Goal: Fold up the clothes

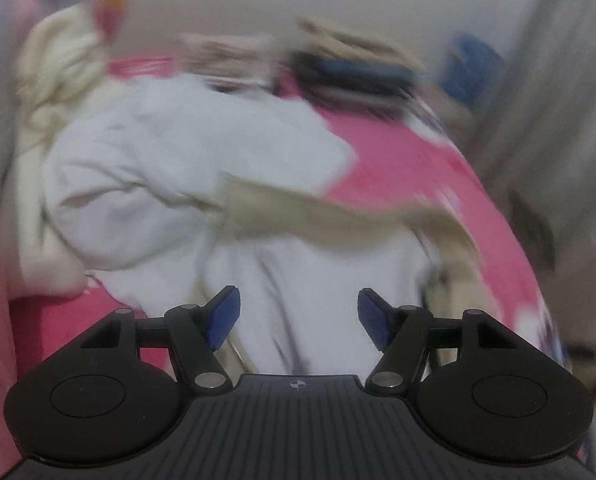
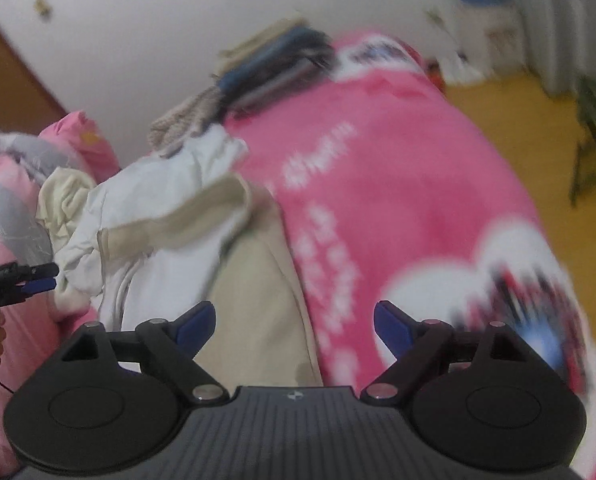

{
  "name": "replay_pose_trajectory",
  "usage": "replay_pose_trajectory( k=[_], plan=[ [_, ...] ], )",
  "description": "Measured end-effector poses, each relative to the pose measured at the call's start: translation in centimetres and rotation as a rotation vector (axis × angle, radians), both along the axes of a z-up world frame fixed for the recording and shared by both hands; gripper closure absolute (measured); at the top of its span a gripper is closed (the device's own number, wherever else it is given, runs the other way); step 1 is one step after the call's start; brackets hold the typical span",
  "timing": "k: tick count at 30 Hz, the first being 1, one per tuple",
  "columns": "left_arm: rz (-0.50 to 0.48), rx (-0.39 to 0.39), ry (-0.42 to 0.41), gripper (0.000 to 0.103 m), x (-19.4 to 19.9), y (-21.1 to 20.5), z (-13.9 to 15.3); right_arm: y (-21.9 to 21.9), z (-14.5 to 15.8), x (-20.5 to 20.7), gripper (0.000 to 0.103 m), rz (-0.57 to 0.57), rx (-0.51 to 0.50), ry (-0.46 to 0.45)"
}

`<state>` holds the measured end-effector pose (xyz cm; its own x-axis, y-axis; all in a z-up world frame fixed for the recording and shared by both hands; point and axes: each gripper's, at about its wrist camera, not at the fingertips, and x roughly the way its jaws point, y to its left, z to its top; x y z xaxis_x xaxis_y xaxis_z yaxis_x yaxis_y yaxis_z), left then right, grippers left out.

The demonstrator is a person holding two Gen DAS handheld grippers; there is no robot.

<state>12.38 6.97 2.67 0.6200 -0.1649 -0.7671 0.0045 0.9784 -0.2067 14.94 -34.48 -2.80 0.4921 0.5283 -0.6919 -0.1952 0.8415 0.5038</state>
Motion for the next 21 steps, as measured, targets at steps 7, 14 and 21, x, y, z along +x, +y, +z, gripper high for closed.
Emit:
replay_pose_trajectory(
  k=[7,14,21],
  plan=[
    [-0.426,-0.014,0.109,0.038,-8.3,-9.7,-3.2,-3.9,-3.1,-9.4,0.021,-0.060,0.052,0.173],
    [-0.684,-0.051,0.088,0.038,-15.1,-16.9,-6.7,-4.3,-6.9,-15.4,0.052,-0.089,0.083,0.323],
    [-0.674,0.054,0.157,0.038,-17.3,-20.1,-9.8,-2.0,-4.0,-15.2,0.097,0.002,-0.102,0.226]
  ],
)
